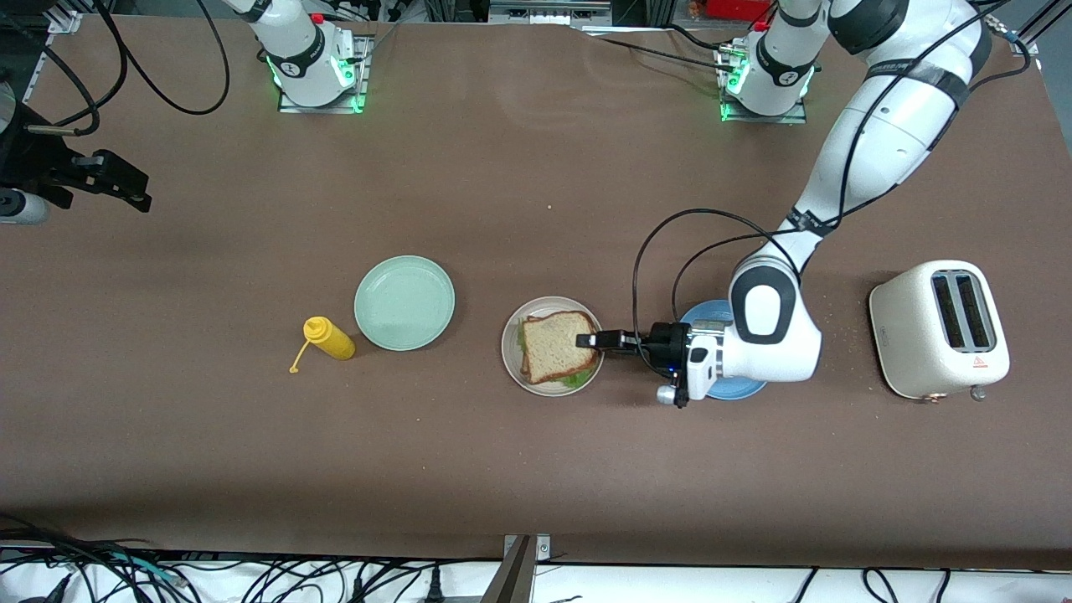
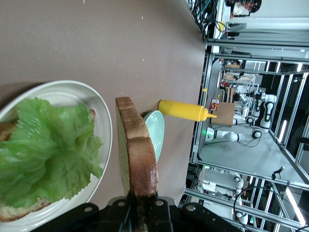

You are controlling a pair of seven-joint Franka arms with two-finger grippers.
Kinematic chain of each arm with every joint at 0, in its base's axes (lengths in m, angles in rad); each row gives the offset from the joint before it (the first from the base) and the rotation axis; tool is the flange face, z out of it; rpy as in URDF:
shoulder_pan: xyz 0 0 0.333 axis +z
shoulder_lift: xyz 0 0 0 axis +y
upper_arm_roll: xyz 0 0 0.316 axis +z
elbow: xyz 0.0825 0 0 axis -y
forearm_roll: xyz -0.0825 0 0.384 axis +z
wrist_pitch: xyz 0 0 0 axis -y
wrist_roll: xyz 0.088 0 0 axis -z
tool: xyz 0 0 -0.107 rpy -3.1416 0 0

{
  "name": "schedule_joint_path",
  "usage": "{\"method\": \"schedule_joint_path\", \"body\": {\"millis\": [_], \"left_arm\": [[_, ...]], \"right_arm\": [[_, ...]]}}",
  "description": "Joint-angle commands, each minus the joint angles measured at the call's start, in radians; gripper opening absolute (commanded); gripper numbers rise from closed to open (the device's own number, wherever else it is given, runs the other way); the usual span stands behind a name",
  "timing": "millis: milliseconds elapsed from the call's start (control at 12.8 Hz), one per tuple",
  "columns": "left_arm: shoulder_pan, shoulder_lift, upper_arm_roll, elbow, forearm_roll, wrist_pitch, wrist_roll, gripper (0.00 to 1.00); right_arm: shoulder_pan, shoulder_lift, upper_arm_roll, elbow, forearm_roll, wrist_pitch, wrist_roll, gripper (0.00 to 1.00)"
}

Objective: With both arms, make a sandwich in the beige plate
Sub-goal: 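Carry the toast with the left gripper over the lettuce on the plate, then lay the toast on the lettuce and open the left gripper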

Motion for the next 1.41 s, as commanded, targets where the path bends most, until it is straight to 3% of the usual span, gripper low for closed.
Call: {"method": "schedule_joint_path", "body": {"millis": [0,156,234,391,703,1328], "left_arm": [[-0.009,0.036,0.005,0.030,-0.031,0.000,0.092,0.00],[-0.010,0.072,0.005,0.032,-0.031,0.000,0.140,0.00],[-0.012,0.079,0.006,0.035,-0.028,0.000,0.140,0.24],[-0.010,0.082,0.008,0.035,-0.018,0.000,0.148,1.00],[-0.010,0.061,0.054,0.036,0.023,-0.001,0.183,1.00],[0.034,-0.058,0.055,0.022,0.358,-0.084,0.047,1.00]], "right_arm": [[-0.001,0.002,-0.003,0.011,0.003,-0.015,-0.015,1.00],[0.011,0.004,0.002,0.011,0.000,-0.040,-0.016,1.00],[0.017,0.013,0.002,0.011,-0.004,-0.041,-0.015,1.00],[0.017,0.019,0.002,0.011,0.002,-0.043,-0.018,1.00],[0.017,0.031,0.002,0.011,0.002,-0.043,-0.016,1.00],[0.024,0.046,0.002,0.013,0.003,-0.049,-0.016,1.00]]}}
